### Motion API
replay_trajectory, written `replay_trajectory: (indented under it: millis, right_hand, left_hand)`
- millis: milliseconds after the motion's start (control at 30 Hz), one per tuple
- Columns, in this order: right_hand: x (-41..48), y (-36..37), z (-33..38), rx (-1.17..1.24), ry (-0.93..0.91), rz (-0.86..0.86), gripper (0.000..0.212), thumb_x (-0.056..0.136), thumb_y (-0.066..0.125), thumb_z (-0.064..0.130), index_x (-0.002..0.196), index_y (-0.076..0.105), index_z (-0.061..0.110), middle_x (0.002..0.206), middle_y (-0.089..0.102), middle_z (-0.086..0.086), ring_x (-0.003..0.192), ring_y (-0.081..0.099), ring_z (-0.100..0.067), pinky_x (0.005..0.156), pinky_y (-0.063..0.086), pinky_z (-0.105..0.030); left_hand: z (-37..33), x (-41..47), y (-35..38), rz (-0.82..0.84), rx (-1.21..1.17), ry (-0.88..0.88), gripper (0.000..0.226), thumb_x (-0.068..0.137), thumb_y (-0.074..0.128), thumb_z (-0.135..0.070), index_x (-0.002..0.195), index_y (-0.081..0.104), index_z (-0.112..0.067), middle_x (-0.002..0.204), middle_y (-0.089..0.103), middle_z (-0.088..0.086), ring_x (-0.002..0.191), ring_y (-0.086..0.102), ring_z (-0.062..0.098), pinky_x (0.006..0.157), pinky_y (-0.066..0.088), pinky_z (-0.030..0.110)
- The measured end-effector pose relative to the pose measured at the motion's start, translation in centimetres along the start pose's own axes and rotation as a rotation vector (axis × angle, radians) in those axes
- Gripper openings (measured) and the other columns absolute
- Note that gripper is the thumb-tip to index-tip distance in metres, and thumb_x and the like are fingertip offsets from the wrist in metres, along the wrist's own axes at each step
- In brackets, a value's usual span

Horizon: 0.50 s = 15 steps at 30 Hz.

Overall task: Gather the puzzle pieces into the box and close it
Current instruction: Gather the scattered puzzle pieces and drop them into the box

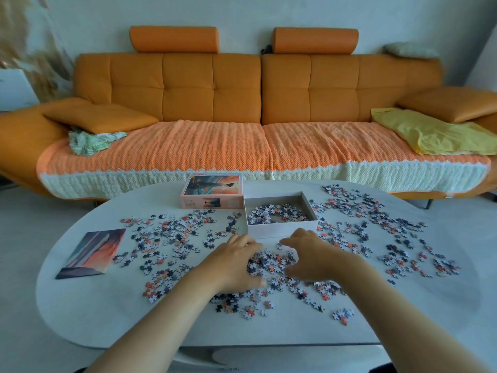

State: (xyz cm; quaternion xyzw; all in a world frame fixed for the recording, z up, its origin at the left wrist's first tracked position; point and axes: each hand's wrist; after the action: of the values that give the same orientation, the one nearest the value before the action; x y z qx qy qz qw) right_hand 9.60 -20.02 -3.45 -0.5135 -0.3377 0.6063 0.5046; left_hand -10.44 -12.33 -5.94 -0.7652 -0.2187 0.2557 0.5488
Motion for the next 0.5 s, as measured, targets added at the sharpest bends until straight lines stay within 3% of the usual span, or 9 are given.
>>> replay_trajectory:
  millis: [67,133,233,367,500]
  right_hand:
    - [-0.7,0.1,-0.3,-0.025,0.075,0.109,0.099,0.073,0.069,0.063,0.152,0.02,0.028,0.151,0.021,-0.004,0.14,0.023,-0.029,0.112,0.032,-0.055]
    - [-0.7,0.7,0.1,-0.015,0.076,0.113,0.104,0.068,0.07,0.068,0.151,0.021,0.029,0.146,0.022,-0.002,0.138,0.025,-0.029,0.11,0.033,-0.056]
    - [0.2,1.3,1.0,-0.008,0.018,0.049,0.094,0.074,0.068,0.064,0.15,0.026,0.029,0.14,0.027,-0.004,0.133,0.028,-0.026,0.11,0.036,-0.05]
    - [1.4,1.4,1.7,0.009,-0.014,-0.012,0.073,0.081,0.067,0.053,0.145,0.038,0.033,0.13,0.036,-0.006,0.124,0.037,-0.024,0.105,0.04,-0.044]
    - [2.1,1.1,2.0,0.093,-0.014,-0.086,0.04,0.083,0.069,0.033,0.122,0.063,0.03,0.109,0.047,0.0,0.099,0.054,-0.018,0.08,0.043,-0.025]
  left_hand:
    - [-0.1,0.1,0.0,0.063,0.084,-0.025,0.092,0.081,0.054,-0.066,0.154,0.011,-0.028,0.154,0.013,-0.013,0.142,0.011,0.016,0.114,0.023,0.042]
    - [-0.3,0.4,0.2,0.076,0.108,-0.034,0.087,0.086,0.052,-0.058,0.154,0.008,-0.027,0.154,0.012,-0.01,0.141,0.009,0.018,0.115,0.019,0.042]
    - [-0.4,1.1,0.5,0.048,0.047,-0.035,0.078,0.09,0.052,-0.045,0.154,0.011,-0.028,0.15,0.017,-0.009,0.137,0.016,0.02,0.113,0.024,0.042]
    - [0.1,2.2,0.9,-0.054,-0.05,-0.022,0.061,0.091,0.057,-0.025,0.148,0.035,-0.026,0.135,0.036,-0.007,0.129,0.028,0.014,0.106,0.036,0.038]
    - [0.5,2.9,1.0,-0.157,-0.125,0.012,0.04,0.093,0.061,-0.021,0.131,0.058,-0.029,0.115,0.051,-0.008,0.117,0.041,0.01,0.097,0.042,0.032]
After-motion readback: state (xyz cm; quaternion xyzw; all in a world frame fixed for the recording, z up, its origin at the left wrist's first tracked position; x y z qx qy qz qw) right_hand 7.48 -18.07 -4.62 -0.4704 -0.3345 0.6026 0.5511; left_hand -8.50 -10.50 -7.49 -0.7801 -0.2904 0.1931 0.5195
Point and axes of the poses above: each hand's wrist, its own x-axis towards the middle knuckle, its own y-axis out of the palm, z = x × y
